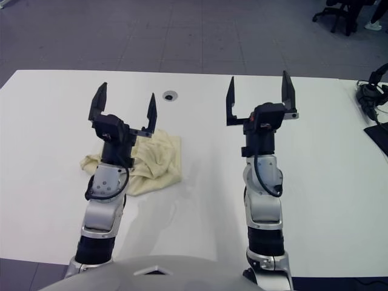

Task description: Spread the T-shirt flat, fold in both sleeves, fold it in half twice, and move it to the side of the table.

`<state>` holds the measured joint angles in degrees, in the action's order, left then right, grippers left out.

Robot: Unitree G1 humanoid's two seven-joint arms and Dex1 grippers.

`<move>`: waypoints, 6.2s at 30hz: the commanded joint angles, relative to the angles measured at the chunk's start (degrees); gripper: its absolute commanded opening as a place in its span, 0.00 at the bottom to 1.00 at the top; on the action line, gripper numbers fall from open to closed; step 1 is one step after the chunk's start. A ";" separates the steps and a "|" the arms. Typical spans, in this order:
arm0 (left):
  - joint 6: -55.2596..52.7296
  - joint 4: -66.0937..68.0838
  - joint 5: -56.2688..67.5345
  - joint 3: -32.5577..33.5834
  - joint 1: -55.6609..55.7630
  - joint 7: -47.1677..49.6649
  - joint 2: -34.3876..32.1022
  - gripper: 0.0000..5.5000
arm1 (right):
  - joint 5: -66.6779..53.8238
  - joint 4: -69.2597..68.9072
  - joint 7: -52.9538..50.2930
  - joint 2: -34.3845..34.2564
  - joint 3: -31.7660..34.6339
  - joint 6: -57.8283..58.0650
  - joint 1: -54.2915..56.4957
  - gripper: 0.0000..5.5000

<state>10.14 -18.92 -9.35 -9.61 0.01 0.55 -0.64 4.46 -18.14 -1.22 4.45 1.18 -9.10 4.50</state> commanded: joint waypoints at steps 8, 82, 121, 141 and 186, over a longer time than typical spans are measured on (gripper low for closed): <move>-1.01 -0.91 -0.35 -0.10 0.12 -0.08 0.20 0.98 | 0.29 -0.33 -0.58 -0.20 0.95 1.28 1.00 0.97; 2.26 34.57 -18.68 -7.28 6.85 -31.54 -46.11 0.98 | 7.08 -9.21 -0.78 -2.52 -5.04 5.60 -3.73 0.97; -4.00 20.32 -22.31 -21.76 6.82 -29.17 -28.42 0.98 | 10.42 -7.33 -0.90 -2.04 -7.22 4.19 -2.78 0.97; 8.94 10.14 -7.20 -2.37 8.85 -28.39 -35.65 0.98 | 11.02 -6.14 -1.26 -2.11 -7.34 3.75 -1.97 0.97; 11.83 12.40 -16.69 -20.00 2.81 -32.56 -26.99 0.98 | 10.44 -8.08 -0.19 -2.17 -7.75 4.38 -2.18 0.97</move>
<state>21.78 -7.73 -26.61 -29.64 2.39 -31.62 -27.61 14.42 -25.79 -1.81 2.02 -6.23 -4.90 2.68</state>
